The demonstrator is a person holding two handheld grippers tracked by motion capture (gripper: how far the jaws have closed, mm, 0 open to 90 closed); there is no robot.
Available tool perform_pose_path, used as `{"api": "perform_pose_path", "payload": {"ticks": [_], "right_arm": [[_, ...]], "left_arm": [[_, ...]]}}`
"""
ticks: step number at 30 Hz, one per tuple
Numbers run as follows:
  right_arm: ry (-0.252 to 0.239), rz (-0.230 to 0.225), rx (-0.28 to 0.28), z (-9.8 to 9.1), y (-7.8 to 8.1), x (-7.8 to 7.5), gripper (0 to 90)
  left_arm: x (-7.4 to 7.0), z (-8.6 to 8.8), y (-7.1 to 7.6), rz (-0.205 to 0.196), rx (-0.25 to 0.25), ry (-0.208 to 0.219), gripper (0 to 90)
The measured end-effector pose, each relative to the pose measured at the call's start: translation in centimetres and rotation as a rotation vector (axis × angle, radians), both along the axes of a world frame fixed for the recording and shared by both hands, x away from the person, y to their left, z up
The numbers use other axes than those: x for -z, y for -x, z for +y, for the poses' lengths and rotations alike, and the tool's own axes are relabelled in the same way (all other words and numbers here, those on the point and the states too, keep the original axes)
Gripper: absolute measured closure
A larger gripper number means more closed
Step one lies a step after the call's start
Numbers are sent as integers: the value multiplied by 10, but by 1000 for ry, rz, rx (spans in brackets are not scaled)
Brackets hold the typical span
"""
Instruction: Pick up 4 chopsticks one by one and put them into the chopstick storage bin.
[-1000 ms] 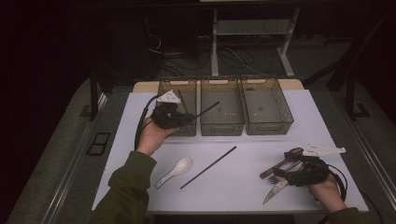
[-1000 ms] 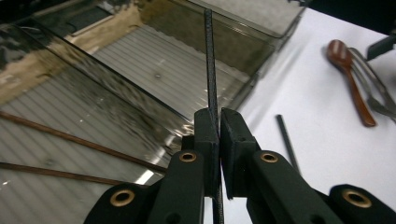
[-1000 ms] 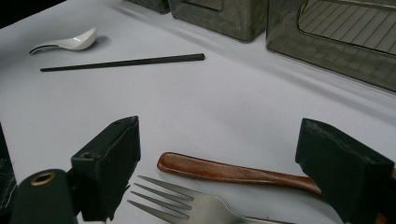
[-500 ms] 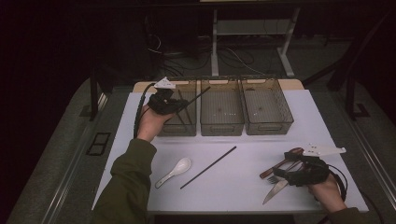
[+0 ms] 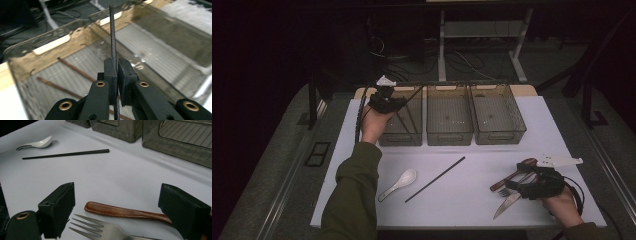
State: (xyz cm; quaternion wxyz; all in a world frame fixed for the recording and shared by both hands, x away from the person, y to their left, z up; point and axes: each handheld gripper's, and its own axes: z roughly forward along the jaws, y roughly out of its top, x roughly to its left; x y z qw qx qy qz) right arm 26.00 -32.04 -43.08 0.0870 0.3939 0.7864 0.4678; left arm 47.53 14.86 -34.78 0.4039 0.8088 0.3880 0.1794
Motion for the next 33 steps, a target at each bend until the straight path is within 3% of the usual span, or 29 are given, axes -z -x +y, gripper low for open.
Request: {"api": "perform_pose_path", "payload": {"ticks": [11,18,20,26,33], "right_arm": [[-1,-1,0,0,0,0,133],[-1,-4,-3,-1,0,-1,133],[-1,-4,-3,-1,0,-1,133],[-3,-3,-1,-1,0,-1,133],[-4,-1,5,-1,0,-1,133]], "left_arm": [[21,0,-16,56,-64,-28,846],[25,-1,-21,60,-98,-51,834],[26,0,-21,56,-102,-45,791],[22,-1,-17,58,-83,-31,688],[13,-3,-2,61,-18,-2,570]]}}
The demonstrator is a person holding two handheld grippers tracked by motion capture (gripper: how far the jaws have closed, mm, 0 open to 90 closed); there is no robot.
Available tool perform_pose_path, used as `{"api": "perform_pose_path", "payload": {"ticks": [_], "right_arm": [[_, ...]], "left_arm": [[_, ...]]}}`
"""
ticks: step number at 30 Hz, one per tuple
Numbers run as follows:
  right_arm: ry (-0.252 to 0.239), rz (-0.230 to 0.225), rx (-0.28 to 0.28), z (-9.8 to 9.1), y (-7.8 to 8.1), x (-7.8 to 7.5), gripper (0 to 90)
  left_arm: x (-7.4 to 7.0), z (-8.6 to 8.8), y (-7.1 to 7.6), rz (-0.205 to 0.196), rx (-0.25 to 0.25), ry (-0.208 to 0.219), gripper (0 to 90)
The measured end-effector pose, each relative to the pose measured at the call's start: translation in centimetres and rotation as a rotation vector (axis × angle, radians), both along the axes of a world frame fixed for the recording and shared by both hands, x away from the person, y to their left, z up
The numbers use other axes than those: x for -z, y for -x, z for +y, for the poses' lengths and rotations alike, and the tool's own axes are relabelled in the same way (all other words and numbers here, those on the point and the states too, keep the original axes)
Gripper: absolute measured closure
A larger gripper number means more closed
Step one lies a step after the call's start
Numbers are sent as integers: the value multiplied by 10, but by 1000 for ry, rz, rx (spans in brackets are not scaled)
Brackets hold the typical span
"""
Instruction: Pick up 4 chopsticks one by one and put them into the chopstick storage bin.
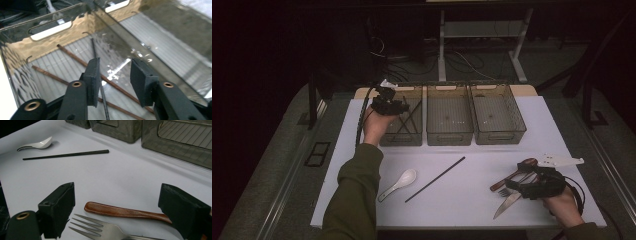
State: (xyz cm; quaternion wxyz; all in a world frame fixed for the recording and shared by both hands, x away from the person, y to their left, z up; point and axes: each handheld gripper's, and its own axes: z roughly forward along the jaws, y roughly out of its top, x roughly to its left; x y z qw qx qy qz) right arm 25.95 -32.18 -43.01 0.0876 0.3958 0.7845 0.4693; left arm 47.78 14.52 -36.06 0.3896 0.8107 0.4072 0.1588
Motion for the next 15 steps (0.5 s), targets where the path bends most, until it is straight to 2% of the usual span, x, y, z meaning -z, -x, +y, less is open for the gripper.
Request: {"api": "perform_pose_path", "payload": {"ticks": [5,10,12,15], "right_arm": [[-1,2,2,0,0,0,133],[-1,3,2,0,0,0,133],[-1,3,2,0,0,0,133],[-3,3,4,0,0,0,133]], "left_arm": [[-7,-2,14,-2,46,39,492],[-12,-8,30,1,89,47,446],[-13,-11,37,-16,106,50,435],[-12,-16,46,-17,127,84,412]]}}
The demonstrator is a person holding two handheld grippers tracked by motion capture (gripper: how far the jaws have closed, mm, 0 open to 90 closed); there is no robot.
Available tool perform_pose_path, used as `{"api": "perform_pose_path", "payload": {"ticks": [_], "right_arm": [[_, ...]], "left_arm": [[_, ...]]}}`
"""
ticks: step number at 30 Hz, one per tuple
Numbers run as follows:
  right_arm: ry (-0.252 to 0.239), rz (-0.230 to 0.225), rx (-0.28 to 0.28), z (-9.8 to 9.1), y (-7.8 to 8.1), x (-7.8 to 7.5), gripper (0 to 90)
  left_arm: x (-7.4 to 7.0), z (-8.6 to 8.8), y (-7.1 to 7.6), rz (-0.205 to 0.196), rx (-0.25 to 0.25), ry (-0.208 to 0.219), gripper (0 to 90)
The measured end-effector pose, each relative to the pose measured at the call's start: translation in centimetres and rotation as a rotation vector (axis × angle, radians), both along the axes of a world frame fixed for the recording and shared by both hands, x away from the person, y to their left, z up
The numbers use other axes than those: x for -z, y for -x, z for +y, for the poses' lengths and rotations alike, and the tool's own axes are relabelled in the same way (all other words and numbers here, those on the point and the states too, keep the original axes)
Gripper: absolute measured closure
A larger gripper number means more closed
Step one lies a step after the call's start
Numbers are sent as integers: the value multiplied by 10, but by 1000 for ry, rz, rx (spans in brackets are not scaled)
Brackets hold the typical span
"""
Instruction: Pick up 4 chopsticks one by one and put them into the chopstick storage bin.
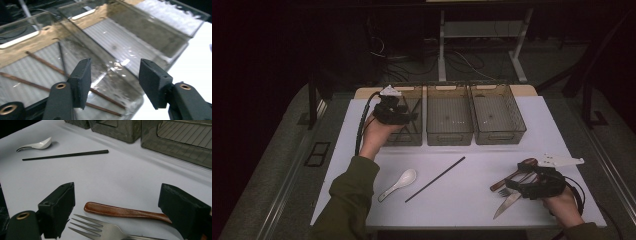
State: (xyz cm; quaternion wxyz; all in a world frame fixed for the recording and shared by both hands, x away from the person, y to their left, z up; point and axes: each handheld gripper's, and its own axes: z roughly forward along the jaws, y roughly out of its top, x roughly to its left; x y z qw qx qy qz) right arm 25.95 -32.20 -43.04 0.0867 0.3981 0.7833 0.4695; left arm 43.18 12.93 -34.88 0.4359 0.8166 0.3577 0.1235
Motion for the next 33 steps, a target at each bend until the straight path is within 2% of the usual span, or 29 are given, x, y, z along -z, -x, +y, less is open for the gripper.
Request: {"api": "perform_pose_path", "payload": {"ticks": [7,12,22,33], "right_arm": [[0,-2,1,0,0,0,133],[0,-2,1,0,0,0,133],[0,3,5,0,1,0,133],[4,-7,-1,0,0,2,134]], "left_arm": [[1,-13,23,-20,61,-18,360],[3,-21,40,-37,81,-5,345],[15,-33,68,-38,113,27,322],[29,-40,96,-32,142,23,313]]}}
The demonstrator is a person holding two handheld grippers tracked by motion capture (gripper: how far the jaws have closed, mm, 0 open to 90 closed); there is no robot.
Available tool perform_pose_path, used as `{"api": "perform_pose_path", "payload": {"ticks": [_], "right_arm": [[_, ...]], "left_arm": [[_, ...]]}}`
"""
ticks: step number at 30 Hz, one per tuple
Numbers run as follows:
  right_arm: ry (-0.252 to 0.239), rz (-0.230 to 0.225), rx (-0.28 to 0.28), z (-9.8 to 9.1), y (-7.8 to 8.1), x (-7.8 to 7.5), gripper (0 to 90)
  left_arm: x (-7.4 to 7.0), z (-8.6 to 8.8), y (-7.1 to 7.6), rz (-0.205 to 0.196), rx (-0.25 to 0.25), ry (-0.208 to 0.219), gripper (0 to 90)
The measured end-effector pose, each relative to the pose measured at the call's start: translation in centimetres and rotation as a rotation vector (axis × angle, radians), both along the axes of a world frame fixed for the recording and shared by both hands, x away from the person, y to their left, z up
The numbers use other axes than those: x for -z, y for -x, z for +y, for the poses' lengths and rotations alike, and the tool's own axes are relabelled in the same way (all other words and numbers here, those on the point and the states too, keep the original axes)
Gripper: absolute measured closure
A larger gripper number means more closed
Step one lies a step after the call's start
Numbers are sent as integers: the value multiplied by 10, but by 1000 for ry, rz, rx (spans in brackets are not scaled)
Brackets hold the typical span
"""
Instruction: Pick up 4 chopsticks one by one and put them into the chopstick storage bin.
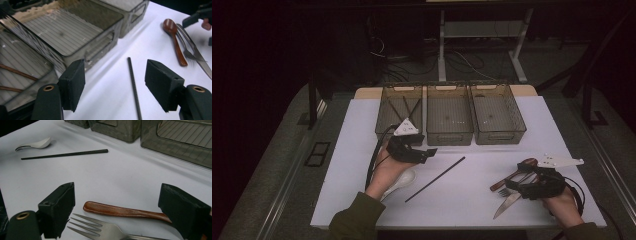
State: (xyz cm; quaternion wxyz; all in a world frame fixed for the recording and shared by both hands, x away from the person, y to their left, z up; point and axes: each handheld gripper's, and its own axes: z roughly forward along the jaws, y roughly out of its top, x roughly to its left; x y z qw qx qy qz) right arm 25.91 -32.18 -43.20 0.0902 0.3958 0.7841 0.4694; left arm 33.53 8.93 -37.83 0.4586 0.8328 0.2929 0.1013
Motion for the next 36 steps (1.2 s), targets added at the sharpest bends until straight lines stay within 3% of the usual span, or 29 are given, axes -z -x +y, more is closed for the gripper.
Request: {"api": "perform_pose_path", "payload": {"ticks": [13,22,26,36], "right_arm": [[21,4,-27,1,-1,1,140],[29,-6,-14,2,0,1,139],[37,-4,-15,2,-1,1,140],[40,0,-18,4,-1,2,139]], "left_arm": [[29,-11,21,44,39,-45,318],[46,-18,28,73,55,-73,369],[50,-22,29,81,57,-92,435],[63,-29,25,129,58,-122,703]]}}
